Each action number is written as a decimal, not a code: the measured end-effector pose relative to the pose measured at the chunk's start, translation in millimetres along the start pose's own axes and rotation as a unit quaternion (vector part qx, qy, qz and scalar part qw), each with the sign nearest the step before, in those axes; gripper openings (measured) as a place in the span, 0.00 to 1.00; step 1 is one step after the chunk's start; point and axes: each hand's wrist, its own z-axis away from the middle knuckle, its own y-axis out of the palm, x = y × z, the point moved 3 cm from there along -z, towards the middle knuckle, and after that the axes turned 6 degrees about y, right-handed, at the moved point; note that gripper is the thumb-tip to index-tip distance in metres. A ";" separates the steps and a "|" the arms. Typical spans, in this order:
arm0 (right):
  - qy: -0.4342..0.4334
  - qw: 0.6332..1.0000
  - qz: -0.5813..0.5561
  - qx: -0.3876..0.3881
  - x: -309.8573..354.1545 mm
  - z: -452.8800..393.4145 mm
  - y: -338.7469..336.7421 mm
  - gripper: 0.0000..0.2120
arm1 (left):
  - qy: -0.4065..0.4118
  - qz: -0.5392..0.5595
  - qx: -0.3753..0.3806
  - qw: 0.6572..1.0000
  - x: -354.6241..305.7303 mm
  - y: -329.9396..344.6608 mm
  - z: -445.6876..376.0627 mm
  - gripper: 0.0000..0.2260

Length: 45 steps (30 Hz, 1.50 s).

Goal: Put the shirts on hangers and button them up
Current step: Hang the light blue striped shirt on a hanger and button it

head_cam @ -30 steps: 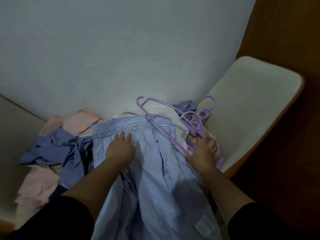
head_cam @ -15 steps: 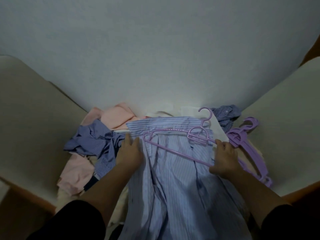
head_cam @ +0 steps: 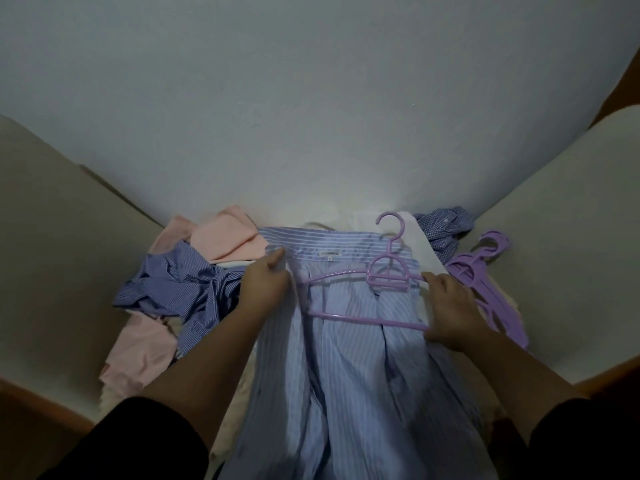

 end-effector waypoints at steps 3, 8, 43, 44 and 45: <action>-0.034 0.999 0.003 -0.014 20.9 -0.7 -3.6 0.49 | 0.007 0.110 0.016 0.994 -13.8 6.9 1.3 0.24; -0.052 0.998 -0.034 -0.008 59.0 -9.8 0.5 0.51 | -0.064 0.222 0.080 0.970 -1.9 21.2 6.3 0.26; 0.148 0.908 -0.380 0.094 11.6 -78.7 52.6 0.15 | 0.210 -0.449 0.271 0.825 46.6 53.9 -57.0 0.51; 0.159 0.900 -0.391 0.108 12.1 -77.8 52.1 0.15 | 0.218 -0.442 0.267 0.828 46.2 52.4 -56.5 0.51; 0.170 0.893 -0.402 0.112 12.1 -77.1 50.8 0.15 | 0.226 -0.433 0.263 0.832 46.0 50.0 -56.3 0.50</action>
